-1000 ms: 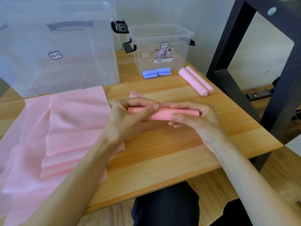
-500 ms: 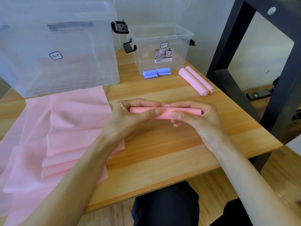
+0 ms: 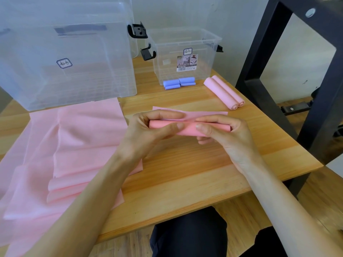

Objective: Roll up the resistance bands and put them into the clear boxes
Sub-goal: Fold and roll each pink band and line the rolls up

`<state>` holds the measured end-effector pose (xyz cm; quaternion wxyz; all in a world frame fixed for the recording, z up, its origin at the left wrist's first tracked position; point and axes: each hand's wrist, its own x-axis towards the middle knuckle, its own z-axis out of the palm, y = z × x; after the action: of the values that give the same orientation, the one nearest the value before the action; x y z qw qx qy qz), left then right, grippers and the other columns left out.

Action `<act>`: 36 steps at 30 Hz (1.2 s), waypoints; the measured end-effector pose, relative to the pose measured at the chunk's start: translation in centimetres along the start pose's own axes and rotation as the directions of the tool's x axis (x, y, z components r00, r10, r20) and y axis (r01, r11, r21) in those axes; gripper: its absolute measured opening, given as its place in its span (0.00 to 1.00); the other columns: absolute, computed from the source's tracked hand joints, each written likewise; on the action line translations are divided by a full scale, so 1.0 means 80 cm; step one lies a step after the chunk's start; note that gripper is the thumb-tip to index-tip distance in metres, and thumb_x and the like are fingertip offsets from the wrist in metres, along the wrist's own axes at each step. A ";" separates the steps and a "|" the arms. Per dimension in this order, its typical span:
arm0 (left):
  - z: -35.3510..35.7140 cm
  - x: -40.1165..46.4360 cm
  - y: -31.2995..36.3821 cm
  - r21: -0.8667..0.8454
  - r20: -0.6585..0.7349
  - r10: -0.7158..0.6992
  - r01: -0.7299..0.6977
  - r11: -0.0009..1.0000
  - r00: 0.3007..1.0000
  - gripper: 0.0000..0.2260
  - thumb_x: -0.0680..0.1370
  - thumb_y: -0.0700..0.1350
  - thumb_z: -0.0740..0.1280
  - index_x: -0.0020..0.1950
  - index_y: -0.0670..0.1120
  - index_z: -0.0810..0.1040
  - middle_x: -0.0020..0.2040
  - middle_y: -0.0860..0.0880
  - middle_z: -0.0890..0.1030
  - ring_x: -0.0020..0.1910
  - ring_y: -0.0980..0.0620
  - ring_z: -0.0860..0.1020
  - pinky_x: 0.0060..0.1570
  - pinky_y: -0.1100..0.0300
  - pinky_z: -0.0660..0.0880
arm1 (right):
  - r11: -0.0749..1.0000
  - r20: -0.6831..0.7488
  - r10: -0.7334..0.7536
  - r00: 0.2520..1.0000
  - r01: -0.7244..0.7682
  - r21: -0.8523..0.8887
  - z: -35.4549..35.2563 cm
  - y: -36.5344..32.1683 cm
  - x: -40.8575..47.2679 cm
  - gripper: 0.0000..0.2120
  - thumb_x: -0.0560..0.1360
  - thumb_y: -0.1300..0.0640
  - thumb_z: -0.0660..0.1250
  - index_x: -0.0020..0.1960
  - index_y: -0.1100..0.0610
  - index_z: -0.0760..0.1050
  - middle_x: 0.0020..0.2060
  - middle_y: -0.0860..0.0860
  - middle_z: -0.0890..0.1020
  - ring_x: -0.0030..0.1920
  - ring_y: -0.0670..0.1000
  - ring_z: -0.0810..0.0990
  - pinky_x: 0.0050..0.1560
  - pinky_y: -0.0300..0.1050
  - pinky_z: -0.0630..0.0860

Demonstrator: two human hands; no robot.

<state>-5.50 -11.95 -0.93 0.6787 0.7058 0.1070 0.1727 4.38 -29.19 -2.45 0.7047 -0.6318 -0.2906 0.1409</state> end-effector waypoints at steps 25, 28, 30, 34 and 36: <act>-0.009 0.002 0.004 -0.055 0.015 0.040 -0.039 0.998 0.999 0.42 0.67 0.37 0.74 0.78 0.51 0.60 0.46 0.51 0.86 0.48 0.55 0.84 0.47 0.65 0.78 | 0.938 -0.017 -0.156 0.988 0.143 -0.314 0.000 0.004 -0.016 0.16 0.66 0.57 0.79 0.53 0.51 0.82 0.46 0.42 0.85 0.51 0.43 0.83 0.54 0.36 0.77; -0.009 0.003 0.007 -0.083 0.070 0.035 -0.030 0.996 0.997 0.39 0.67 0.38 0.74 0.75 0.51 0.65 0.48 0.49 0.86 0.51 0.51 0.83 0.52 0.61 0.79 | 0.946 -0.014 -0.151 0.988 0.140 -0.291 -0.005 -0.004 -0.024 0.14 0.67 0.57 0.79 0.51 0.51 0.83 0.45 0.42 0.86 0.51 0.44 0.83 0.52 0.38 0.78; -0.005 0.004 0.011 -0.122 0.071 0.012 -0.004 0.993 0.997 0.36 0.66 0.40 0.74 0.73 0.50 0.68 0.49 0.48 0.86 0.52 0.50 0.83 0.52 0.59 0.80 | 0.947 -0.010 -0.147 0.989 0.137 -0.291 -0.011 -0.010 -0.029 0.14 0.67 0.56 0.79 0.52 0.51 0.83 0.46 0.42 0.86 0.51 0.44 0.83 0.52 0.38 0.78; 0.006 0.009 0.023 -0.207 0.058 -0.039 0.050 0.977 0.998 0.33 0.68 0.39 0.72 0.73 0.46 0.69 0.49 0.47 0.86 0.53 0.51 0.84 0.48 0.59 0.81 | 0.932 0.015 -0.145 0.989 0.142 -0.332 -0.025 -0.020 -0.039 0.17 0.68 0.57 0.77 0.55 0.49 0.83 0.48 0.42 0.85 0.53 0.44 0.82 0.53 0.39 0.79; 0.014 0.012 0.029 -0.235 0.061 -0.062 0.074 0.969 0.996 0.33 0.69 0.39 0.72 0.74 0.45 0.68 0.52 0.45 0.86 0.55 0.50 0.83 0.51 0.57 0.81 | 0.902 0.007 -0.177 0.984 0.165 -0.399 -0.030 -0.024 -0.044 0.18 0.69 0.57 0.77 0.58 0.50 0.82 0.49 0.42 0.84 0.53 0.43 0.81 0.53 0.37 0.79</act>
<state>-4.37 -12.75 1.48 0.7662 0.6199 0.0917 0.1422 2.65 -33.40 -1.52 0.5755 -0.7357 -0.3571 0.0072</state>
